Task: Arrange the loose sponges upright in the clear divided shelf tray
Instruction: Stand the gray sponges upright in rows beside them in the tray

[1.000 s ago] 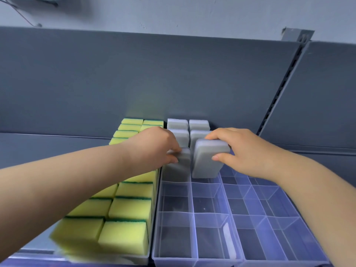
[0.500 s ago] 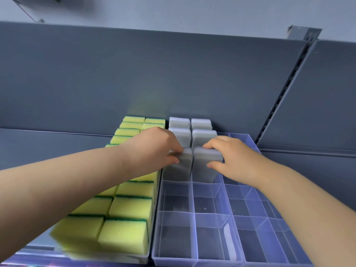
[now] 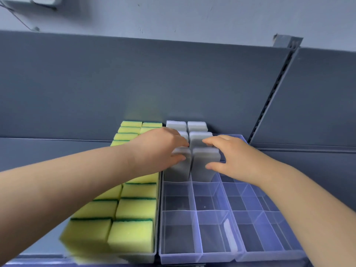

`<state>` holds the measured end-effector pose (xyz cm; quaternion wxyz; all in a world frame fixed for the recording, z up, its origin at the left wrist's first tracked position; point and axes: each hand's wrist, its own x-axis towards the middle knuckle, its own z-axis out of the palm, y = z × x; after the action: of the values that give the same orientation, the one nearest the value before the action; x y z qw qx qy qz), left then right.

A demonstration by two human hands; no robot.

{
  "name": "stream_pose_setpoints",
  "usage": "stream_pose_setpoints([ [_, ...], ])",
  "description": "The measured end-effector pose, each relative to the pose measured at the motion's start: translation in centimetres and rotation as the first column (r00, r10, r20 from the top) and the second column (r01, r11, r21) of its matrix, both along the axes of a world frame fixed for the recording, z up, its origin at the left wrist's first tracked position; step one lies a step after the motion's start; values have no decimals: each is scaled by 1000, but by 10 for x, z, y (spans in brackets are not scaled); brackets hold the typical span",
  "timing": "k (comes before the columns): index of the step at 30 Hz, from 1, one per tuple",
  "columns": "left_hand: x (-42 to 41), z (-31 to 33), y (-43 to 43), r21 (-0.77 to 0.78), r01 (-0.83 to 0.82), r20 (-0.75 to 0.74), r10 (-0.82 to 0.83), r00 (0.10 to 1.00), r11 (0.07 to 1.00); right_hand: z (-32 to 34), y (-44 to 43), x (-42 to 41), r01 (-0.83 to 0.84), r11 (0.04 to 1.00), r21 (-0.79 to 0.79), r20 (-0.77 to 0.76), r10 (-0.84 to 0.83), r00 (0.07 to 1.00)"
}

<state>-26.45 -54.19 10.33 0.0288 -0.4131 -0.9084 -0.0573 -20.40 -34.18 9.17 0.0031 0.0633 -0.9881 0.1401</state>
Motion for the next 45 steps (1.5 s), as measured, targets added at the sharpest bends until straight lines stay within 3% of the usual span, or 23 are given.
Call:
stream_pose_setpoints([
  [5,11,21,21,-101,118,-138,-132,982,988,7,-6,28,110,993,-49,-105,-115,988],
  [9,24,36,60,-127,283,-206,-304,930,951,16,9,75,306,947,-101,-197,-320,927],
  [15,86,45,147,-193,543,-199,-574,794,817,11,51,193,622,761,-185,-240,-649,722],
  [23,244,5,267,-180,790,-166,-810,563,586,-37,115,352,799,532,-281,-187,-847,498],
  [28,314,-49,332,-143,766,-144,-779,610,627,-76,166,439,850,458,-260,-80,-888,454],
  [33,363,-104,375,-9,748,-121,-743,658,664,-108,211,515,883,373,-286,48,-915,402],
  [38,384,-137,417,157,661,-70,-659,749,734,-135,259,553,907,293,-302,40,-947,319],
  [45,390,-137,516,281,617,-81,-622,779,735,-148,359,554,880,317,-352,42,-934,354],
])
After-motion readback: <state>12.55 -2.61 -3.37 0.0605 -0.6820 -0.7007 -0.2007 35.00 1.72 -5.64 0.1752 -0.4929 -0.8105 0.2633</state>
